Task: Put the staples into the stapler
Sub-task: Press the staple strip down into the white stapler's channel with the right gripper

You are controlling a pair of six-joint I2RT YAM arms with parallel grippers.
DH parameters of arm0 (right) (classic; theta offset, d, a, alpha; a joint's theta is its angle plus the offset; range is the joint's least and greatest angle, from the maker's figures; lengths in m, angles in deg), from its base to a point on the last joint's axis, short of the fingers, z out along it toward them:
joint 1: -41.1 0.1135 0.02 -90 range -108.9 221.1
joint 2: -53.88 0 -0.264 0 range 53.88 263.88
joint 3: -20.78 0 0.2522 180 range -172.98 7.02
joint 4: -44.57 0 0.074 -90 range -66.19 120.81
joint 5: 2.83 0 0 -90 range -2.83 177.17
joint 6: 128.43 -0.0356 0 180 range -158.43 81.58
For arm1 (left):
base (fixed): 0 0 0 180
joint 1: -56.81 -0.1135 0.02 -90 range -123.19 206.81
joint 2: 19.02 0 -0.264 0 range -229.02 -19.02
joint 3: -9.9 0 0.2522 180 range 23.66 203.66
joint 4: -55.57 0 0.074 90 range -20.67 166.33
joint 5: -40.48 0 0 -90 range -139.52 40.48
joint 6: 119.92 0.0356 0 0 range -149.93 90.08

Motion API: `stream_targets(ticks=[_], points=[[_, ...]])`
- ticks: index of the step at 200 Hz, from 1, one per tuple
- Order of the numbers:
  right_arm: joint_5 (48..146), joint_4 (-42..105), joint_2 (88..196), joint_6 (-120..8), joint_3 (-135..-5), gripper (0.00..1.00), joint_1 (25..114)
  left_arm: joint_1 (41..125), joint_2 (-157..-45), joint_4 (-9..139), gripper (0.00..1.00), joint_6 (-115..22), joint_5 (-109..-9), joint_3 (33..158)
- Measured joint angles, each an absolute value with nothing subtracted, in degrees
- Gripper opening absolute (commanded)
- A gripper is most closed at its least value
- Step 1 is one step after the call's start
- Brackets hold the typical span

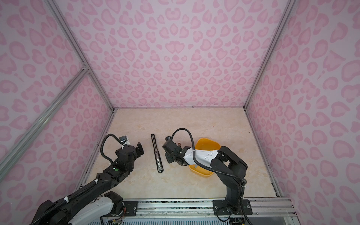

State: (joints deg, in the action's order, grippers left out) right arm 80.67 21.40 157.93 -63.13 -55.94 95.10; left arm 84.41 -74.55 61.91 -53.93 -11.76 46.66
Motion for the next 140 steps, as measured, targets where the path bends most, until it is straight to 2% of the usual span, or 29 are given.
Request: stream_targets(ticks=[140], points=[[81.0, 21.9, 160.6, -61.7, -56.5, 0.06, 94.7, 84.4, -74.2, 61.9, 0.98, -54.0, -11.8, 46.5]])
